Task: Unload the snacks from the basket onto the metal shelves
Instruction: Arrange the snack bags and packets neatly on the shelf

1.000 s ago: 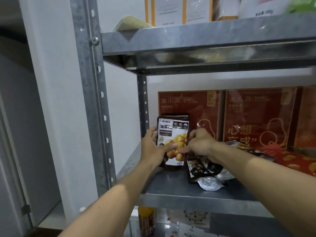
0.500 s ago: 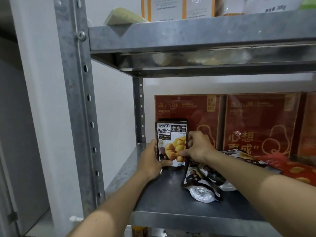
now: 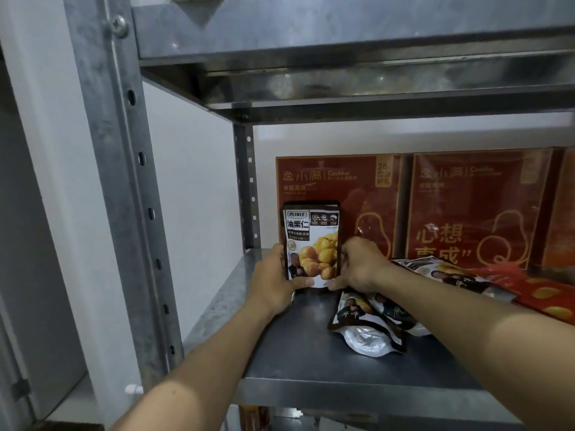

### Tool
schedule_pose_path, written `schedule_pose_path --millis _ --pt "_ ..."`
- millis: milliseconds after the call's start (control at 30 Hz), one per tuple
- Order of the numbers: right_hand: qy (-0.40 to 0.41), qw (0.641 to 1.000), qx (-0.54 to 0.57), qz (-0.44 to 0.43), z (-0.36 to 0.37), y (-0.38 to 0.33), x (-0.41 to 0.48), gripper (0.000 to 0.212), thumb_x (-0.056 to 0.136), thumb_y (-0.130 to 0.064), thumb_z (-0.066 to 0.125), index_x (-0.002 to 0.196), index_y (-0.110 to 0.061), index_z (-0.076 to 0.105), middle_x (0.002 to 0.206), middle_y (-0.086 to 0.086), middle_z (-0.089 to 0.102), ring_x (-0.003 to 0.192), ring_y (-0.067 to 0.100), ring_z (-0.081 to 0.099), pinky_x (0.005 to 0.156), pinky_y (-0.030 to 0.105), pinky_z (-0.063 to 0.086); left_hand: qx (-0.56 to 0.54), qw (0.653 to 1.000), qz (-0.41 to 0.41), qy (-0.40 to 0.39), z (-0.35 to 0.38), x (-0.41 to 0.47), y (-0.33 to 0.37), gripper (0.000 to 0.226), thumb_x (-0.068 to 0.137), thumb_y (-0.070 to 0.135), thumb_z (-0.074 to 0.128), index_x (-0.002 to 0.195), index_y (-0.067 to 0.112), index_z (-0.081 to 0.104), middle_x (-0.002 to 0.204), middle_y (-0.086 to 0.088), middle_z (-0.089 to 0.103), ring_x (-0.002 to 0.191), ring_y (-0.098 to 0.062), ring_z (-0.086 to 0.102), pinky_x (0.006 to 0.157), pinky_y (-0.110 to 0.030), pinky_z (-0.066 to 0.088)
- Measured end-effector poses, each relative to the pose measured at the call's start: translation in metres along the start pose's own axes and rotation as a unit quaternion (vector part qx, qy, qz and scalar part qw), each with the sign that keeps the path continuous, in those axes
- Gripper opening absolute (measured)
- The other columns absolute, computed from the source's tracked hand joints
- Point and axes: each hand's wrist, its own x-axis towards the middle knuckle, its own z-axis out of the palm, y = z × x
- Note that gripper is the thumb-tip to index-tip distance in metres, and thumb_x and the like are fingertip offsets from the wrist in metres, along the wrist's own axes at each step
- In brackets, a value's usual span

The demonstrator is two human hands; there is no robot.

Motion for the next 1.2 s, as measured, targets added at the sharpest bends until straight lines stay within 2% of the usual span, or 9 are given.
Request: schedule_pose_path --millis 100,233,400,500,700,833,933,1100,1200 --pt "-0.006 1.0 -0.027 0.0 -0.001 -0.004 -0.006 0.057 0.054 -0.028 0.096 0.074 -0.023 0.043 0.108 0.008 0.061 0.102 0.027 0.061 0.088 0.036 0.053 0.018 1.0 0.004 0.003 0.0 0.0 0.001 0.062 0.055 0.021 0.093 0.105 0.028 0.056 0.099 0.011 0.072 0.093 -0.014 0.069 0.087 -0.043 0.055" --pt "-0.013 0.999 -0.037 0.002 -0.002 -0.006 -0.008 0.06 0.052 -0.029 0.096 0.078 -0.022 0.043 0.109 0.008 0.06 0.103 0.026 0.06 0.088 0.035 0.053 0.036 0.999 0.014 0.007 0.0 0.0 0.002 0.064 0.058 0.021 0.093 0.11 0.023 0.057 0.103 0.008 0.072 0.097 -0.016 0.068 0.089 -0.042 0.054" --pt "-0.038 0.999 -0.02 0.017 -0.006 -0.004 -0.012 0.047 0.057 -0.02 0.094 0.08 -0.015 0.054 0.097 0.008 0.07 0.094 0.02 0.065 0.08 0.028 0.053 0.039 0.999 0.012 0.003 0.0 -0.001 0.004 0.063 0.059 0.022 0.092 0.111 0.024 0.056 0.105 0.008 0.072 0.098 -0.017 0.068 0.09 -0.043 0.054" --pt "-0.039 0.999 0.005 0.024 -0.009 -0.003 -0.015 0.049 0.059 -0.016 0.093 0.089 -0.012 0.055 0.1 0.01 0.071 0.094 0.019 0.066 0.073 0.021 0.047 0.039 0.999 0.011 0.005 -0.001 -0.003 0.005 0.062 0.06 0.021 0.092 0.11 0.024 0.055 0.106 0.008 0.071 0.098 -0.016 0.067 0.09 -0.043 0.054" --pt "-0.018 1.0 0.009 0.017 -0.009 -0.003 -0.017 0.046 0.058 -0.02 0.094 0.086 -0.014 0.058 0.104 0.009 0.065 0.095 0.022 0.064 0.082 0.028 0.052 0.054 0.998 0.013 0.003 -0.004 -0.009 0.012 0.062 0.064 0.022 0.091 0.114 0.022 0.054 0.108 0.007 0.07 0.099 -0.016 0.066 0.089 -0.039 0.054" --pt "-0.013 1.0 0.003 0.015 -0.021 -0.008 -0.025 0.048 0.063 -0.022 0.092 0.097 -0.012 0.06 0.105 0.006 0.063 0.101 0.021 0.061 0.077 0.024 0.047 0.063 0.998 -0.002 0.005 -0.009 -0.016 0.02 0.06 0.064 0.022 0.091 0.109 0.016 0.052 0.087 0.013 0.063 0.081 -0.009 0.062 0.075 -0.027 0.052" --pt "0.001 1.0 -0.01 0.022 -0.033 -0.01 -0.035 0.052 0.065 -0.024 0.091 0.105 -0.011 0.062 0.109 0.006 0.06 0.101 0.02 0.059 0.075 0.024 0.044 0.061 0.998 -0.018 0.005 -0.013 -0.024 0.027 0.059 0.066 0.018 0.09 0.108 0.015 0.049 0.084 0.014 0.055 0.073 0.001 0.052 0.065 -0.018 0.044" --pt "0.039 0.998 -0.02 0.045 -0.054 -0.007 -0.058 0.051 0.067 -0.023 0.09 0.106 -0.008 0.062 0.106 0.009 0.064 0.1 0.025 0.062 0.08 0.029 0.051 0.064 0.995 -0.04 0.067 -0.026 -0.038 0.037 0.069 0.066 0.029 0.089 0.119 0.015 0.048 0.106 0.0 0.055 0.094 -0.019 0.053 0.086 -0.037 0.049" --pt "0.064 0.994 -0.03 0.082 -0.066 0.0 -0.075 0.047 0.064 -0.027 0.091 0.097 -0.008 0.064 0.1 0.009 0.066 0.094 0.025 0.064 0.072 0.03 0.051 0.046 0.998 -0.035 0.04 -0.03 -0.047 0.044 0.058 0.067 0.028 0.088 0.11 0.02 0.05 0.093 0.005 0.057 0.083 -0.015 0.054 0.081 -0.033 0.048"
